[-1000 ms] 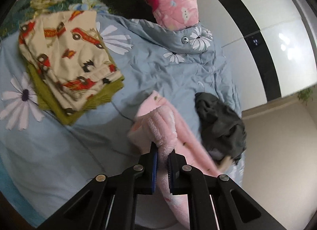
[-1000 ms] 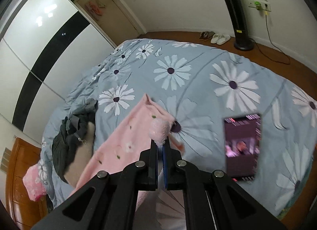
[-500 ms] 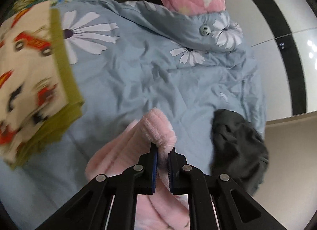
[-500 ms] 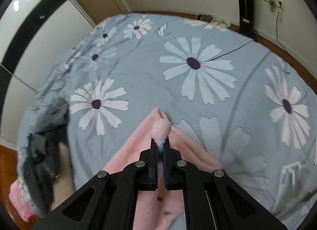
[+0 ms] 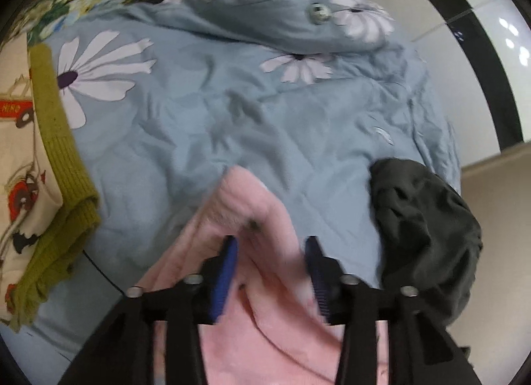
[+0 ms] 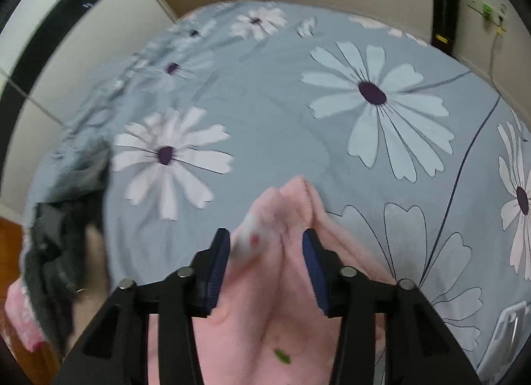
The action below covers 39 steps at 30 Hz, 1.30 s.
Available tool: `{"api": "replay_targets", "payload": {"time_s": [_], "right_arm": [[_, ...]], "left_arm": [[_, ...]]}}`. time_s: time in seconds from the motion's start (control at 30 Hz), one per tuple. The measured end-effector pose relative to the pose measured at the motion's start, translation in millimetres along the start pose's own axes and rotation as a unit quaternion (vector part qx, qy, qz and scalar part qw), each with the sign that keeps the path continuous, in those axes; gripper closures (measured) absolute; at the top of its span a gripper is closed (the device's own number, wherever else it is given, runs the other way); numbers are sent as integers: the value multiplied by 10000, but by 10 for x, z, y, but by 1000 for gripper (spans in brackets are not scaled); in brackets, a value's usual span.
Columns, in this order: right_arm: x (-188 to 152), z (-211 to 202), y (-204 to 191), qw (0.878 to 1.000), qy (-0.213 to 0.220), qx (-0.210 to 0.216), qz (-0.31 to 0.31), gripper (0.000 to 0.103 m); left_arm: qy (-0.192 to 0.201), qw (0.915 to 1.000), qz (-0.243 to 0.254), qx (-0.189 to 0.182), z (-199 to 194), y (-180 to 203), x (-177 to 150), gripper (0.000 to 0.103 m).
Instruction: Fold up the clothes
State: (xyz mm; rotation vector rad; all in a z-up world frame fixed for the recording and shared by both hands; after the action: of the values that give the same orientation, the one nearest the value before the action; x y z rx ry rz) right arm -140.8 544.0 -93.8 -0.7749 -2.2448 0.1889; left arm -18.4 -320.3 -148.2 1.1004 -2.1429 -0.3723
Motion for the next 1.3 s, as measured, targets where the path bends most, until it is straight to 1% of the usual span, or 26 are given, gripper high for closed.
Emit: {"api": "replay_targets", "payload": {"time_s": [0.03,0.07,0.13,0.2,0.3,0.37,0.43,0.47,0.5,0.6,0.67,0.77,0.87,0.97,1.03,1.07,1.1,1.13,1.17,1.23,1.27,1.3], "right_arm": [[-5,-96,19,9999,90,51,-18,55],[-20,-199,57,9998,179,76,-38,52],[-84,-382,156,9995,303,125,-35,51],[-251,-487,324,9995,240,175,101,51],[-569,-528,591,9990,-42,227,379,51],[-764,-498,756,9982,-186,181,547,50],[-876,-443,873,9965,-280,157,771,50],[-909,-409,914,9951,-301,186,924,50],[-942,-376,954,9935,-321,214,1075,50],[-967,-280,1006,9886,-281,322,1445,48],[-979,-208,1001,9862,-257,367,1595,47],[-980,-125,1000,9838,-186,356,1750,47],[-951,-85,972,9823,-79,383,1834,47],[-918,-89,916,9803,19,489,1914,47],[-901,-124,858,9769,72,669,2027,47],[-887,-148,824,9766,88,712,2026,47],[-869,-173,787,9775,99,718,1982,46],[-851,-199,750,9783,111,723,1938,46],[-833,-225,713,9791,122,729,1894,46],[-796,-277,639,9807,144,741,1805,47],[-778,-302,602,9814,155,746,1761,55],[-760,-328,565,9821,166,752,1716,72]], "left_arm": [[49,10000,52,-46,-80,24,-22,49],[98,9999,101,-84,-156,44,-44,47],[273,9993,245,-51,-355,20,-145,40],[320,9988,328,197,-466,-133,-285,39],[289,9967,375,663,-586,-472,-535,39],[195,9960,185,852,-600,-672,-656,39],[119,9957,-180,901,-591,-864,-750,39],[94,9955,-350,879,-578,-924,-774,39],[67,9955,-568,759,-542,-963,-784,38],[92,9942,-960,467,-416,-965,-768,32],[137,9922,-1201,305,-301,-947,-749,31],[189,9898,-1388,239,-130,-913,-750,31],[332,9906,-1302,269,-54,-857,-717,31],[503,9907,-1231,287,-58,-843,-662,34],[583,9886,-1361,276,-50,-856,-620,45],[602,9876,-1427,267,-47,-862,-606,47],[618,9865,-1493,256,-42,-868,-594,51],[630,9864,-1495,274,-41,-867,-590,57],[649,9868,-1449,316,-43,-854,-585,60],[695,9881,-1309,410,-63,-810,-575,69],[718,9884,-1253,465,-77,-791,-566,70],[753,9883,-1234,487,-107,-763,-548,72]]}}
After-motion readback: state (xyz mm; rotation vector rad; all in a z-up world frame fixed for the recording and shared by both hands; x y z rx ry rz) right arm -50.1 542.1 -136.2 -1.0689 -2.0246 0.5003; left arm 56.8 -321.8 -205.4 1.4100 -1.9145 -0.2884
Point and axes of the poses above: each gripper's, at about its wrist camera, not at the fingertips, and z roughly the way its jaws point, y to its right, x to its top, the point moved 7 cm from there along z, roughly the way its jaws point, and after that the axes turned 14 degrees about y, right-handed, at the moved point
